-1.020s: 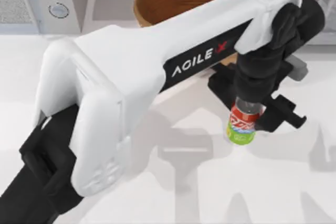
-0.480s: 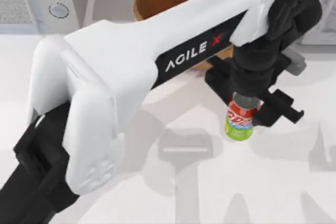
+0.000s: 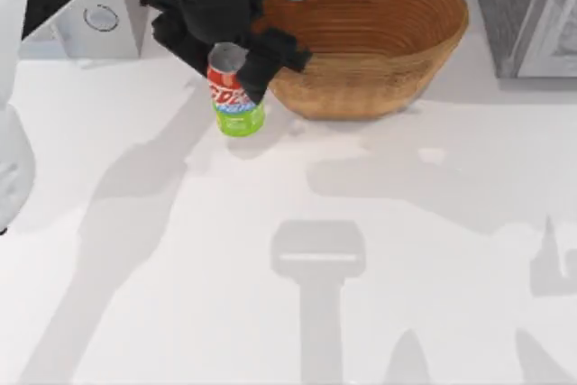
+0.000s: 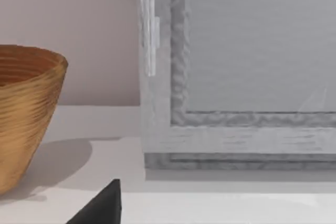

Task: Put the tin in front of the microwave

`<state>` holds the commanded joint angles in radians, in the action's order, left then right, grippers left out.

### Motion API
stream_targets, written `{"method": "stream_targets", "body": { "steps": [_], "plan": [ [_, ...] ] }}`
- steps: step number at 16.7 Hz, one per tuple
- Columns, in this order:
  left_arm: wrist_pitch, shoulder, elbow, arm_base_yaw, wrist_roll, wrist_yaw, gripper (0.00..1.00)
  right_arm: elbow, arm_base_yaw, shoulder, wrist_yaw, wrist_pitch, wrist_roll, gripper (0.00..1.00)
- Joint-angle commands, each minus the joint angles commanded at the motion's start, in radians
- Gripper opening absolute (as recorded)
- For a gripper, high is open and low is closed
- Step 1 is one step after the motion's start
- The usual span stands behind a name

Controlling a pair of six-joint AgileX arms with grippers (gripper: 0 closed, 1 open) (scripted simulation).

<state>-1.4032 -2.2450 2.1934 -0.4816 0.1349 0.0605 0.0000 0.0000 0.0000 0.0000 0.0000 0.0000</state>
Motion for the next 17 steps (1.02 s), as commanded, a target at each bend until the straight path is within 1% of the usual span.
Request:
{"method": "stream_targets", "body": {
  "steps": [5, 7, 9, 12, 14, 17],
  "plan": [
    [0.071, 0.089, -0.163, 0.431, 0.132, 0.006, 0.0, 0.0, 0.0, 0.0, 0.0, 0.0, 0.0, 1.0],
    [0.115, 0.1, -0.223, 0.573, 0.169, -0.001, 0.0, 0.0, 0.0, 0.0, 0.0, 0.0, 0.0, 1.0],
    [0.16, 0.102, -0.274, 0.686, 0.196, -0.009, 0.0, 0.0, 0.0, 0.0, 0.0, 0.0, 0.0, 1.0],
    [0.21, 0.095, -0.322, 0.792, 0.218, -0.021, 0.0, 0.0, 0.0, 0.0, 0.0, 0.0, 0.0, 1.0],
    [0.22, 0.091, -0.331, 0.81, 0.222, -0.023, 0.0, 0.0, 0.0, 0.0, 0.0, 0.0, 0.0, 1.0],
    [0.22, 0.091, -0.331, 0.81, 0.222, -0.023, 0.0, 0.0, 0.0, 0.0, 0.0, 0.0, 0.0, 1.0]
  ]
}}
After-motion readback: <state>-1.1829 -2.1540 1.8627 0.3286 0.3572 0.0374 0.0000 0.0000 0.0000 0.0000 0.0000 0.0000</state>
